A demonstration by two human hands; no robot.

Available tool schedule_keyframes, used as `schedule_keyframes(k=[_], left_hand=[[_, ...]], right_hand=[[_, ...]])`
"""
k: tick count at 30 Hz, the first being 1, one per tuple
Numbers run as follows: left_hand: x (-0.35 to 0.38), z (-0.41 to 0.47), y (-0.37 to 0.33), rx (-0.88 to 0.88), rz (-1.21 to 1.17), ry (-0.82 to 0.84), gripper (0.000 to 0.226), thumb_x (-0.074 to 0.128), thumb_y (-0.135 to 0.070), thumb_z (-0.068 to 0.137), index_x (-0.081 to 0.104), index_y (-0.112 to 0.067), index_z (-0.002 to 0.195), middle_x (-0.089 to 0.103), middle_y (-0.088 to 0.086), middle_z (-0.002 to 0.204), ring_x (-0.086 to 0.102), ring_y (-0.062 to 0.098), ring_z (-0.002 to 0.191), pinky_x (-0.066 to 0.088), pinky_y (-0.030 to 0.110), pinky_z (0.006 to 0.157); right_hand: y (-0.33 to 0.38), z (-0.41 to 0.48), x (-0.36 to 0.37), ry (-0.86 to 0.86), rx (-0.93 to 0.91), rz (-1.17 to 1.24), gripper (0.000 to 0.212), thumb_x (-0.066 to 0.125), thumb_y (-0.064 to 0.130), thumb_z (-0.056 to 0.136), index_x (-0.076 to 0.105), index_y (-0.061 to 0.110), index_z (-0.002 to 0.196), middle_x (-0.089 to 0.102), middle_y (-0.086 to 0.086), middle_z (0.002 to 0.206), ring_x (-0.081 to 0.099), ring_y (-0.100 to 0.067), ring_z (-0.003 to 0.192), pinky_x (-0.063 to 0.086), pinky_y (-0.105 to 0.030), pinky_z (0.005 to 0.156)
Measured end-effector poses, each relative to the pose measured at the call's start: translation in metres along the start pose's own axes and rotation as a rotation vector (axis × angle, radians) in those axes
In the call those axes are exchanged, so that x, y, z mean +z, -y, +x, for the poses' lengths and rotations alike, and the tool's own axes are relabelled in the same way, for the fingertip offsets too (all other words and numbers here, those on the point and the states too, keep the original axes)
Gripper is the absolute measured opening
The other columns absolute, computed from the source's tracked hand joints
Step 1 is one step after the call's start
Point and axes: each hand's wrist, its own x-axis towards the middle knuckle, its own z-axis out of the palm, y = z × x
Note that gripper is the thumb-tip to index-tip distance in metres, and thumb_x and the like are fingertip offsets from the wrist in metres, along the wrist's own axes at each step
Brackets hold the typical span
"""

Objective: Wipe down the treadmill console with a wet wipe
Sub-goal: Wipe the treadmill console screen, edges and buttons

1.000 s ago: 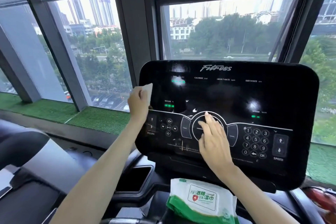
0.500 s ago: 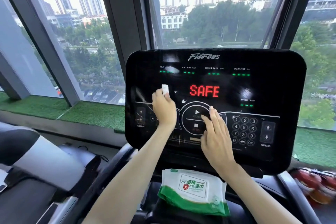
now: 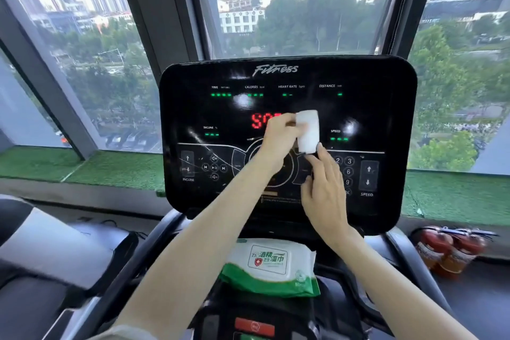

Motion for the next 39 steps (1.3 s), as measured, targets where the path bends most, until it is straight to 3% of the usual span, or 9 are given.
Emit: schedule_keyframes(k=[5,11,15,20,23,29,32,35,39], left_hand=[[-0.05,-0.009,-0.007,-0.184,-0.32,0.245,0.023,0.051,-0.002,0.09,0.061,-0.002,0.111,0.066,0.01,0.099,0.063,0.024,0.091,0.054,0.038,0.076],[-0.065,-0.021,0.004,-0.231,-0.287,0.361,0.033,0.059,-0.008,0.088,0.057,-0.003,0.121,0.066,0.017,0.11,0.064,0.03,0.101,0.055,0.041,0.079],[-0.066,-0.028,0.006,-0.126,-0.064,0.174,0.027,0.066,-0.009,0.084,0.061,-0.008,0.11,0.067,0.016,0.103,0.065,0.028,0.095,0.053,0.041,0.081],[-0.065,-0.047,0.009,0.25,0.33,0.037,0.031,0.075,-0.021,0.077,0.06,-0.02,0.105,0.054,-0.002,0.101,0.055,0.006,0.083,0.044,0.008,0.068],[-0.058,-0.057,0.018,0.24,0.354,0.157,0.04,0.08,-0.03,0.071,0.061,-0.024,0.106,0.054,-0.004,0.1,0.054,0.004,0.085,0.046,0.013,0.075],[-0.076,-0.052,0.027,0.056,0.124,0.037,0.018,0.068,-0.013,0.083,0.063,-0.015,0.099,0.066,-0.001,0.094,0.063,0.014,0.089,0.052,0.022,0.076],[-0.097,-0.031,0.031,-0.069,-0.009,-0.366,0.023,0.057,0.006,0.08,0.061,-0.01,0.096,0.062,0.004,0.095,0.061,0.023,0.094,0.052,0.025,0.07],[-0.118,-0.01,0.034,0.074,0.242,-0.768,0.02,0.05,0.005,0.083,0.054,-0.009,0.097,0.057,0.006,0.101,0.056,0.018,0.086,0.042,0.019,0.059],[-0.095,-0.002,0.061,0.329,0.767,-0.583,0.016,0.056,0.004,0.084,0.057,-0.005,0.097,0.054,0.009,0.099,0.052,0.022,0.091,0.049,0.03,0.067]], right_hand=[[0.016,0.03,-0.025,-0.099,0.348,0.446,0.026,0.05,-0.001,0.088,0.063,0.014,0.103,0.065,0.002,0.1,0.056,-0.014,0.098,0.045,-0.028,0.088],[0.037,0.062,-0.037,0.314,0.727,1.164,0.023,0.054,0.019,0.094,0.065,0.007,0.109,0.07,-0.008,0.087,0.065,-0.017,0.075,0.052,-0.031,0.068],[0.042,0.063,-0.034,0.277,0.752,0.993,0.021,0.06,0.003,0.086,0.061,0.001,0.107,0.067,-0.007,0.071,0.058,-0.012,0.055,0.049,-0.026,0.058],[0.048,0.062,-0.028,0.203,0.737,0.926,0.02,0.062,0.005,0.085,0.06,0.004,0.106,0.069,-0.007,0.081,0.063,-0.009,0.061,0.051,-0.02,0.058],[0.055,0.06,-0.025,0.215,0.718,0.999,0.019,0.068,0.018,0.083,0.065,0.008,0.099,0.073,-0.011,0.083,0.07,-0.018,0.078,0.054,-0.027,0.073],[0.058,0.053,-0.017,0.226,0.59,0.996,0.026,0.05,0.019,0.093,0.071,0.004,0.09,0.073,-0.01,0.081,0.064,-0.01,0.074,0.048,-0.015,0.067],[0.053,0.043,-0.006,0.121,0.375,0.58,0.017,0.053,0.019,0.092,0.069,0.017,0.088,0.068,0.007,0.087,0.061,-0.007,0.085,0.046,-0.022,0.076],[0.036,0.025,0.005,0.013,0.114,0.131,0.013,0.057,0.012,0.087,0.067,0.012,0.096,0.064,0.002,0.097,0.059,-0.018,0.092,0.049,-0.033,0.078],[0.015,0.008,0.013,0.037,0.0,-0.165,0.03,0.06,0.005,0.078,0.063,0.005,0.108,0.059,-0.013,0.116,0.055,-0.03,0.1,0.048,-0.042,0.084]])
